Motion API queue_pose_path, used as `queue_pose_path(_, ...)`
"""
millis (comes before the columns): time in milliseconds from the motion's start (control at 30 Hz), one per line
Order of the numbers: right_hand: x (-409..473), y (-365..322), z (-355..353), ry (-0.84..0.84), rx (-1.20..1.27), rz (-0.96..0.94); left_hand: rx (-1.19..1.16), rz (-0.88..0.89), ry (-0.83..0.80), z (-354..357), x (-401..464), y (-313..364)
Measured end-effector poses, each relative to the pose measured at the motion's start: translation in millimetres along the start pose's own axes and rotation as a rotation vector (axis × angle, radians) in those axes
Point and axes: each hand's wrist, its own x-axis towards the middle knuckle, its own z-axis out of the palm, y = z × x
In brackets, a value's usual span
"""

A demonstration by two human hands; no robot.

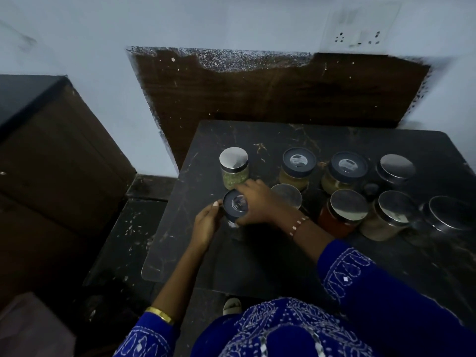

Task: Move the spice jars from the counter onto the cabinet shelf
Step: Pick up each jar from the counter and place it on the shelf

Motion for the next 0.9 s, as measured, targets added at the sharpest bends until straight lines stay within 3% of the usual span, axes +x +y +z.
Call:
queue_pose_path(133,-7,5,-32,0.062,0.210,0.050,0.013,0.075,-0.188,-4,-1,17)
queue_pose_path(300,-15,14,-59,0.078,0.740,0.039,0.024,0.112,-0.436,-4,3,36)
queue_pose_path(433,-18,15,-72,0.103,0.865,-0.004,0.010,0.067,-0.523,1,6,42)
queue_pose_path(533,-20,16,-75,0.178,0.914,0.006,-0.056,0.121,-0.416,14,3,44)
queue_pose_path(667,-24,10,-72,0.411,0.953,0.090,-0.175,0.192,-0.192,37,-4,57)
queue_pose_path(767,-26,4,-69,0.513,1.000,0.125,-0.105,0.286,-0.083,55,-9,71)
queue_pose_path(900,-28,11,-79,0.752,1.439,0.257,-0.129,0.365,-0.107,61,-8,91)
